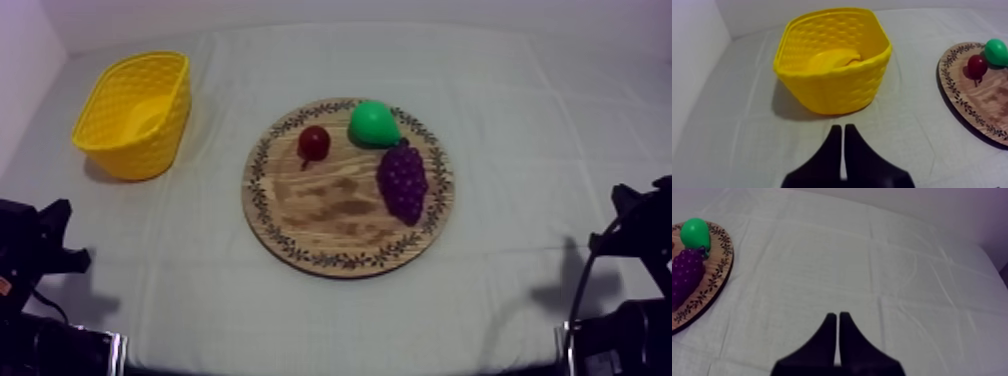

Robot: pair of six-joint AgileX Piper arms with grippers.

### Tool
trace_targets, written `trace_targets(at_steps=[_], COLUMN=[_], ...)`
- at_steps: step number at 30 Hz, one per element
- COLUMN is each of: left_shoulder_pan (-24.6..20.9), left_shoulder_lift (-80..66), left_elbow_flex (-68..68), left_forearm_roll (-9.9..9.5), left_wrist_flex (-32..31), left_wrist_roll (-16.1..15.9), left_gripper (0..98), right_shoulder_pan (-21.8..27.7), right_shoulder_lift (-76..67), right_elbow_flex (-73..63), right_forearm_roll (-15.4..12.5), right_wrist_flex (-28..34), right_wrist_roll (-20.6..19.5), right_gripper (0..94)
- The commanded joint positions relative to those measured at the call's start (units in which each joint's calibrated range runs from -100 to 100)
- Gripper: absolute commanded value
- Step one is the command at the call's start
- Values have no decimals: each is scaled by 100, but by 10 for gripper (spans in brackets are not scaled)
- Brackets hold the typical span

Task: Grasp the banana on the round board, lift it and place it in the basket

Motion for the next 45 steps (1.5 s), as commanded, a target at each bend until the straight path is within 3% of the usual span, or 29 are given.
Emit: trace_targets(at_steps=[1,4,8,11,45], left_shoulder_pan=[-7,-8,-7,-7,-7], left_shoulder_lift=[-6,-11,-12,-13,-13], left_elbow_flex=[0,46,257,307,333], left_forearm_roll=[-3,-45,-102,-114,-121], left_wrist_flex=[17,-115,-845,-1035,-1134], left_wrist_roll=[68,481,1164,1412,1401], left_gripper=[1,1,1,1,1], right_shoulder_pan=[-1,-1,-1,-1,-1], right_shoulder_lift=[-2,-2,-2,-2,-2], right_elbow_flex=[2,2,2,2,2], right_forearm_roll=[1,1,1,1,1], right_wrist_flex=[-1,-1,-1,-1,-1], right_wrist_roll=[-2,-2,-2,-2,-2], right_gripper=[3,3,3,3,3])
